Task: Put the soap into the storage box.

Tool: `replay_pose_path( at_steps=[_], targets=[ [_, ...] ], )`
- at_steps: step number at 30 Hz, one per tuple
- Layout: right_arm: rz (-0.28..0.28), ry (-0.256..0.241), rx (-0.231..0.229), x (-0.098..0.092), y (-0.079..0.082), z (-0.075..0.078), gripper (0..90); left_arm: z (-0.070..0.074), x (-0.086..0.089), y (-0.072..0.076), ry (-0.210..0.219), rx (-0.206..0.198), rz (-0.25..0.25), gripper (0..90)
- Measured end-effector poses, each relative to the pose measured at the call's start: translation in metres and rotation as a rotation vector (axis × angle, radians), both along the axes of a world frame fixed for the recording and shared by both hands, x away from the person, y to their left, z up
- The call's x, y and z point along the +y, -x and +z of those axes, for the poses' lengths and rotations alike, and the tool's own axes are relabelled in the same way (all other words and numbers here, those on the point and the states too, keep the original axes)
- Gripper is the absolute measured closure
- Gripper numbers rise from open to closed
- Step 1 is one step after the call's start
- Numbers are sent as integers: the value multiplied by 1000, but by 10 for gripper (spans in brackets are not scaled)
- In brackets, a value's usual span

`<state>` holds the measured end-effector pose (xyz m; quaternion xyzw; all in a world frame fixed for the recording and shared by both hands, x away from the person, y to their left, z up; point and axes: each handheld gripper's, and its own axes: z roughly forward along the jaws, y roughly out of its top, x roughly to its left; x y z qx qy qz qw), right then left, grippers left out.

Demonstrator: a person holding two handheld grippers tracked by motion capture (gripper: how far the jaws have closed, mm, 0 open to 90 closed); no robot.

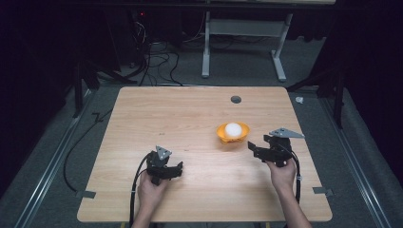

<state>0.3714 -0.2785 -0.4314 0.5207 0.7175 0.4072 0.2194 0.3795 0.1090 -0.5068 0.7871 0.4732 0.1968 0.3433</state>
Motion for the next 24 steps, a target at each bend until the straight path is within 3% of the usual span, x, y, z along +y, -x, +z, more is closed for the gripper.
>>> replay_pose_path(
  at_steps=[24],
  targets=[
    [-15, -25, 15, -8, 18, -13, 256, 0, 0, 0, 0, 0, 1, 161]
  ],
)
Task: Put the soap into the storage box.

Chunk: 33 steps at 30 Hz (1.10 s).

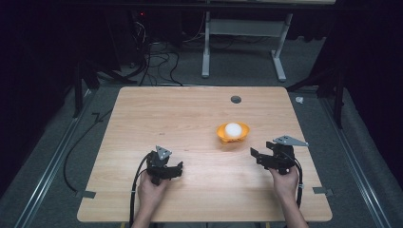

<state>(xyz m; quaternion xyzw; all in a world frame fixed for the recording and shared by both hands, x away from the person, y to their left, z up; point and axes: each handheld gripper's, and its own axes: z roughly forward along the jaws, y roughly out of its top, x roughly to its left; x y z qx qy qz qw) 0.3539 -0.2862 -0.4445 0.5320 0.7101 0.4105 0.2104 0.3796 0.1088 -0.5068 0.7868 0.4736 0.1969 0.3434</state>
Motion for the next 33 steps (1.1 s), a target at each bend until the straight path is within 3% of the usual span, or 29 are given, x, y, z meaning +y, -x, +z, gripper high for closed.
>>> replay_pose_path(
  at_steps=[33],
  targets=[
    [-16, -29, 46, -3, 16, -27, 256, 0, 0, 0, 0, 0, 0, 161]
  ],
)
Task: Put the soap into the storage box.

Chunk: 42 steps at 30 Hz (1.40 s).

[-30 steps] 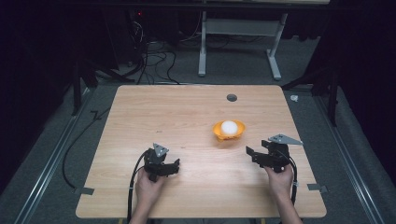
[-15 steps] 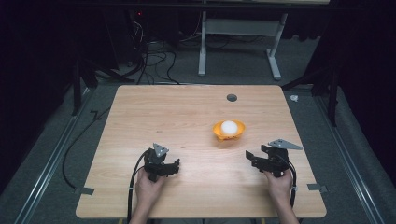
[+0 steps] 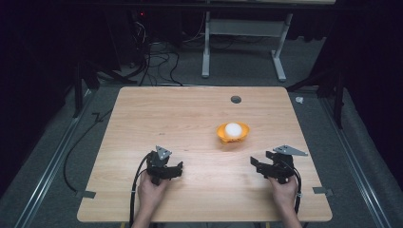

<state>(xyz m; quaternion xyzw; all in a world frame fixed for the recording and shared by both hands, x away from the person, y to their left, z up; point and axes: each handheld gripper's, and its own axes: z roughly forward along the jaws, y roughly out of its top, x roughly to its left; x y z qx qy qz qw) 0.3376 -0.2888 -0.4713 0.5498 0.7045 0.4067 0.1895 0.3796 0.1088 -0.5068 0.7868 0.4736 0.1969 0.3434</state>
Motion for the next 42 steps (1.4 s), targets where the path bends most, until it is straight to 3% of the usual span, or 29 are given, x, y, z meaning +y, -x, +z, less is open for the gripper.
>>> replay_pose_path(
  at_steps=[21, 42],
  targets=[
    [8, 19, 50, 6, 5, -22, 256, 0, 0, 0, 0, 0, 0, 161],
    [17, 84, 66, 12, 9, -30, 249, 0, 0, 0, 0, 0, 0, 161]
  ],
)
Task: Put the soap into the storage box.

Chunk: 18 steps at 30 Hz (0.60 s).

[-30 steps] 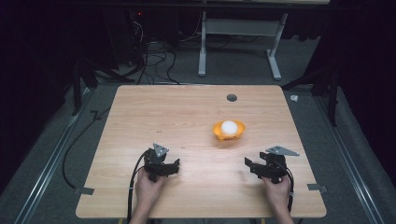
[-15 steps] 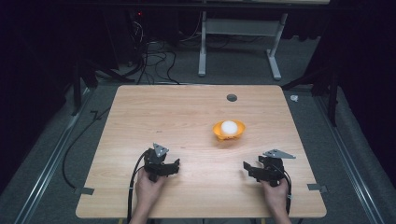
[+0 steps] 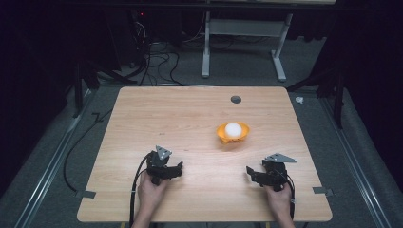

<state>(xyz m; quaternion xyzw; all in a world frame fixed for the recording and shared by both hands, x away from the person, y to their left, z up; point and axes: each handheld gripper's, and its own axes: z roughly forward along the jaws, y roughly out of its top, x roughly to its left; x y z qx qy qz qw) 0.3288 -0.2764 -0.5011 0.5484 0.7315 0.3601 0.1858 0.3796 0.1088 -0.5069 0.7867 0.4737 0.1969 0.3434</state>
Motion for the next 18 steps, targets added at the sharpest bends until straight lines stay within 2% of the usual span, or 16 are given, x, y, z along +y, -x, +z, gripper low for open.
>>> replay_pose_path(
  at_steps=[11, 14, 18],
  targets=[
    [12, 14, -8, 1, 1, -1, 238, 0, 0, 0, 0, 0, 1, 161],
    [11, 31, -7, 3, 1, -1, 238, 0, 0, 0, 0, 0, 2, 161],
    [10, 81, -10, 8, 2, -1, 239, 0, 0, 0, 0, 0, 2, 161]
  ],
)
